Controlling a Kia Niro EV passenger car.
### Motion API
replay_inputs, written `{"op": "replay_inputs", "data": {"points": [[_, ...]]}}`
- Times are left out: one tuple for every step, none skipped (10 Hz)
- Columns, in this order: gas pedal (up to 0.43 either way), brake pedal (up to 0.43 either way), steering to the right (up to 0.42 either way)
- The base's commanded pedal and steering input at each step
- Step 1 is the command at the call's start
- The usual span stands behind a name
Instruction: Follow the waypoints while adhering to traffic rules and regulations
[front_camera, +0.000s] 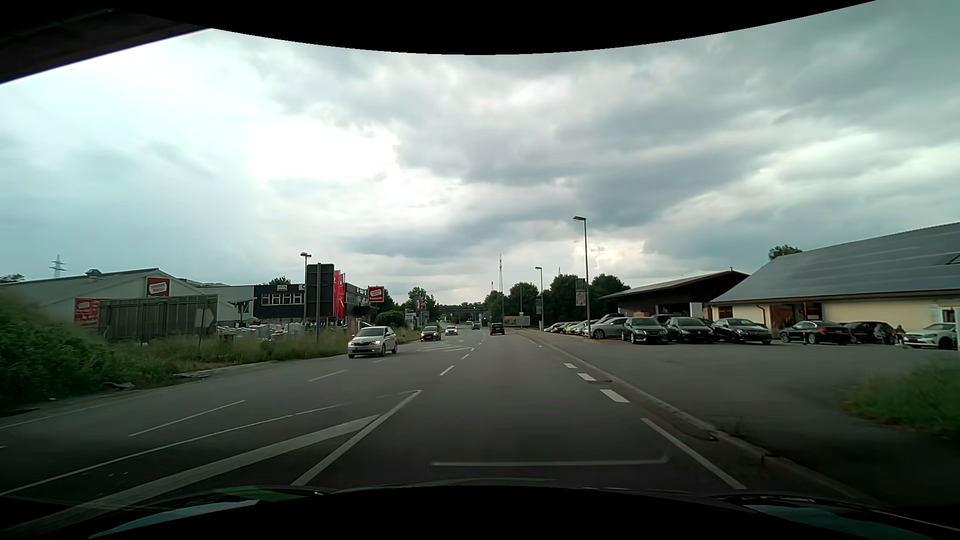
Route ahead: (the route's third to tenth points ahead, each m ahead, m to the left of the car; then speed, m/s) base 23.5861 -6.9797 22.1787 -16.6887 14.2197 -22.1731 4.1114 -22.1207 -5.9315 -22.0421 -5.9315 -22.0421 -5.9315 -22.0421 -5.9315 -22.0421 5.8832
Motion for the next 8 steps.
{"op": "replay_inputs", "data": {"points": [[0.0, 0.024, 0.007], [0.0, 0.055, 0.016], [0.0, 0.073, 0.032], [0.0, 0.091, 0.05], [0.0, 0.104, 0.067], [0.0, 0.104, 0.086], [0.0, 0.091, 0.105], [0.0, 0.079, 0.131]]}}
